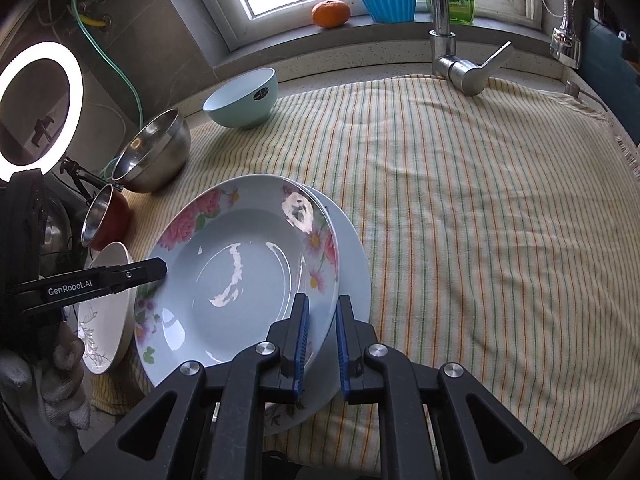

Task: Organize plates and bowls
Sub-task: 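Carry the rose-rimmed plate with both tools over the peony-print plate, then lower the rose-rimmed plate onto the peony-print plate and open both tools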

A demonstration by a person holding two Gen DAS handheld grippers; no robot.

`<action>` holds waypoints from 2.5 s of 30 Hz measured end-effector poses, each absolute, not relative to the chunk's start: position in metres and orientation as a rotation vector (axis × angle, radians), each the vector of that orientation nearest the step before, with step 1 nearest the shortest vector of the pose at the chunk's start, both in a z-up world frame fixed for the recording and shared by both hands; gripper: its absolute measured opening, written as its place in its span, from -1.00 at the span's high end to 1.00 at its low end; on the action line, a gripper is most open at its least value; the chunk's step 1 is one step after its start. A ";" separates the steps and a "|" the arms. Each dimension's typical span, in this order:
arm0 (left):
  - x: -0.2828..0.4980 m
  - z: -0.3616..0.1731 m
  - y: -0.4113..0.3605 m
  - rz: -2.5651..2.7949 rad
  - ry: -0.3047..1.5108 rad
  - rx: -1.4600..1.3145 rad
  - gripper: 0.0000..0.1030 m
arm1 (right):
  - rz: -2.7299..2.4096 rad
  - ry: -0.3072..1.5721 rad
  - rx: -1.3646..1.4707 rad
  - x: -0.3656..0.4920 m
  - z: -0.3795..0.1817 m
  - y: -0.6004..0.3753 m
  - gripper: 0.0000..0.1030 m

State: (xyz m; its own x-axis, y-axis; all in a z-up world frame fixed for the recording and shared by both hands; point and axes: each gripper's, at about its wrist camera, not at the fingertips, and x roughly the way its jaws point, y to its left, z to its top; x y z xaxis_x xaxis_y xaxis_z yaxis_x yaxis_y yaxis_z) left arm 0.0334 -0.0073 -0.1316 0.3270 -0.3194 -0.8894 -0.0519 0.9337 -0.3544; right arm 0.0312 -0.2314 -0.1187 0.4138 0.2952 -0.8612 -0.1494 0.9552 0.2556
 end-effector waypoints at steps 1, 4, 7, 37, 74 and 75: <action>0.033 -0.132 -0.007 -0.181 1.231 -0.348 0.76 | 0.281 1.112 0.146 0.031 -0.119 -0.231 0.77; 0.032 -0.132 -0.007 -0.183 1.225 -0.339 0.76 | 0.281 1.118 0.135 0.031 -0.121 -0.229 0.76; 0.031 -0.132 -0.009 -0.185 1.219 -0.320 0.76 | 0.269 1.122 0.114 0.031 -0.123 -0.226 0.75; 0.032 -0.128 -0.015 -0.190 1.213 -0.260 0.76 | 0.262 1.132 -0.026 0.030 -0.123 -0.214 0.56; 0.014 -0.097 0.025 -0.162 1.145 -0.370 0.76 | 0.289 1.064 0.046 0.028 -0.081 -0.209 0.55; 0.011 -0.097 0.030 -0.153 1.143 -0.379 0.76 | 0.300 1.062 0.046 0.029 -0.079 -0.206 0.55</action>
